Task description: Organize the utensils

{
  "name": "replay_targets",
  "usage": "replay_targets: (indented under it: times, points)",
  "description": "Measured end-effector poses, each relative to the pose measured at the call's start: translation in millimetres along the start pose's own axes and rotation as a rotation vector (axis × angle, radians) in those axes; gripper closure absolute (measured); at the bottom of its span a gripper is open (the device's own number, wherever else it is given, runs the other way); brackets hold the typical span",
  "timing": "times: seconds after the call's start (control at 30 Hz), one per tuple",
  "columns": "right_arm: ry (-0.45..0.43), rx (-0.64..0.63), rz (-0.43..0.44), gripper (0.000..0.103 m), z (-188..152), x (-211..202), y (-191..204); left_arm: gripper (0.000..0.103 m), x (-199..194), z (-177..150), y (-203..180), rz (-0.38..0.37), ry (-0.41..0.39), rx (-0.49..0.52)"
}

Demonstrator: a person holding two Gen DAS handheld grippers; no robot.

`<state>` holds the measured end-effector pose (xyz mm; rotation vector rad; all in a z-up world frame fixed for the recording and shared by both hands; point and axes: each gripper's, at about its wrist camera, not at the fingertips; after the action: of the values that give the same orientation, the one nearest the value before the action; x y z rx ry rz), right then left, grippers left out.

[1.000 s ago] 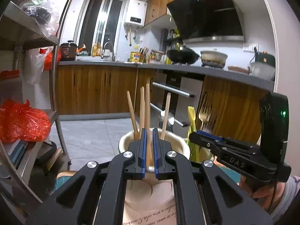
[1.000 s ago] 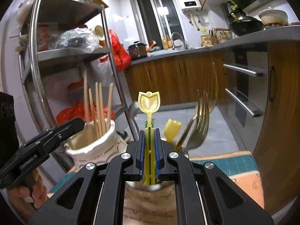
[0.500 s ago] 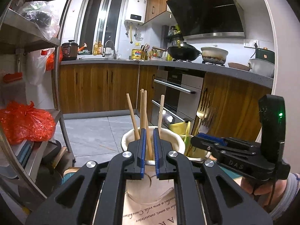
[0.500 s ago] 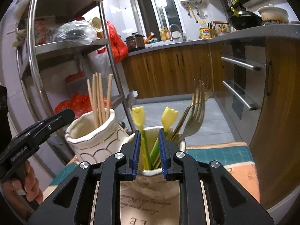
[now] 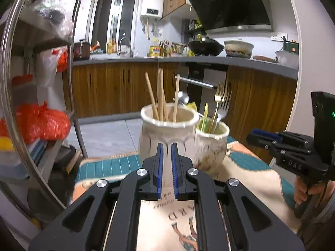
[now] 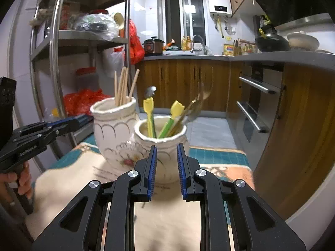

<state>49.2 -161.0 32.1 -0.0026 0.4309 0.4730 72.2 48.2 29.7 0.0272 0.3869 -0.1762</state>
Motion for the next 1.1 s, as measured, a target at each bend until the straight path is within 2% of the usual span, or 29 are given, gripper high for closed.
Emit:
replay_targets:
  times: [0.07,0.13,0.2,0.27,0.33,0.37,0.43,0.5,0.63,0.73,1.1]
  points:
    - [0.006,0.002,-0.011,0.081,-3.4,0.0,-1.9,0.095,0.4,-6.3,-1.1,0.006,0.005,0.003]
    - [-0.001,-0.001,-0.021,0.071,-7.4,-1.6,-3.1,0.09,-0.3,-9.7,-3.7,0.018,0.001,0.018]
    - [-0.011,-0.013,-0.023,0.067,-10.1,-4.1,-3.3,0.053,-2.2,-12.6,-5.0,0.031,-0.004,0.026]
    - [-0.019,-0.026,-0.021,0.061,-11.2,-6.6,-3.9,0.04,-4.9,-14.6,-5.2,0.038,-0.014,0.021]
    - [-0.024,-0.033,-0.025,0.051,-13.0,-10.0,-3.8,0.039,-5.5,-16.4,-4.6,0.042,-0.007,0.021]
    - [-0.026,-0.036,-0.027,0.048,-13.5,-11.6,-4.0,0.035,-5.8,-16.2,-5.0,0.048,-0.005,0.022]
    - [-0.039,-0.038,-0.028,0.033,-13.2,-16.0,-5.8,0.027,-8.9,-16.7,-5.4,0.056,-0.017,0.022]
    - [-0.054,-0.041,-0.033,0.025,-13.4,-19.7,-7.4,0.019,-11.8,-16.9,-5.5,0.067,-0.032,0.025]
    - [-0.075,-0.037,-0.032,0.013,-14.4,-24.3,-10.0,0.013,-14.4,-17.2,-6.9,0.072,-0.041,0.03]
    - [-0.092,-0.044,-0.025,0.008,-14.8,-27.3,-9.5,0.007,-17.2,-16.8,-8.6,0.076,-0.056,0.036]
    - [-0.097,-0.038,-0.03,0.005,-15.0,-28.0,-11.4,0.006,-19.6,-18.4,-9.3,0.075,-0.065,0.041]
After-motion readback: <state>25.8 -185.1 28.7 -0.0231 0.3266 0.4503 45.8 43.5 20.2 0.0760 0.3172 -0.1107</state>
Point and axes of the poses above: each gripper's, at about its wrist camera, not at the fingertips, and x roughly the way its jaws point, y to its left, z to its top, and after that the axes turned 3 degrees about x, right-handed
